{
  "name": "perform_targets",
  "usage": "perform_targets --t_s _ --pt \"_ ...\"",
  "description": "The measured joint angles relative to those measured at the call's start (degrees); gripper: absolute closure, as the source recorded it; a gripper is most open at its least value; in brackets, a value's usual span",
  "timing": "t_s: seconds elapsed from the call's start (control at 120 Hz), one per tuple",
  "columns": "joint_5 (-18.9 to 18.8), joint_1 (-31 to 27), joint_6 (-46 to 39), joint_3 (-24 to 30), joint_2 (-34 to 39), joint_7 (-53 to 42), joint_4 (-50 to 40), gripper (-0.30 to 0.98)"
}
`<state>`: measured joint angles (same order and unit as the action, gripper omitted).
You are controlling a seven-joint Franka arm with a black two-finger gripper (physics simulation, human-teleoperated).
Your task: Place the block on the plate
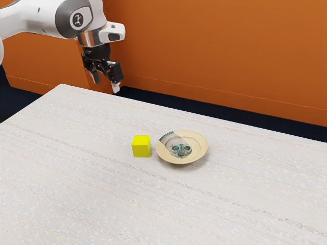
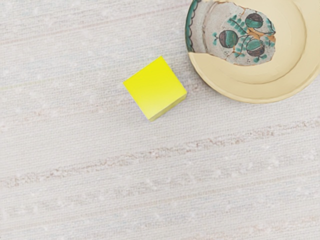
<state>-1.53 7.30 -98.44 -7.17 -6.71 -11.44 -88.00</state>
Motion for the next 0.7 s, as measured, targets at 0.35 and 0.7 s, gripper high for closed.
perform_targets --t_s 0.35,0.7 --pt "-0.06 -0.03 0.28 0.14 -1.41 -2.54 -0.45 0.00" --pt "-0.01 0.01 -4.19 0.66 -10.94 -22.32 0.00 0.00"
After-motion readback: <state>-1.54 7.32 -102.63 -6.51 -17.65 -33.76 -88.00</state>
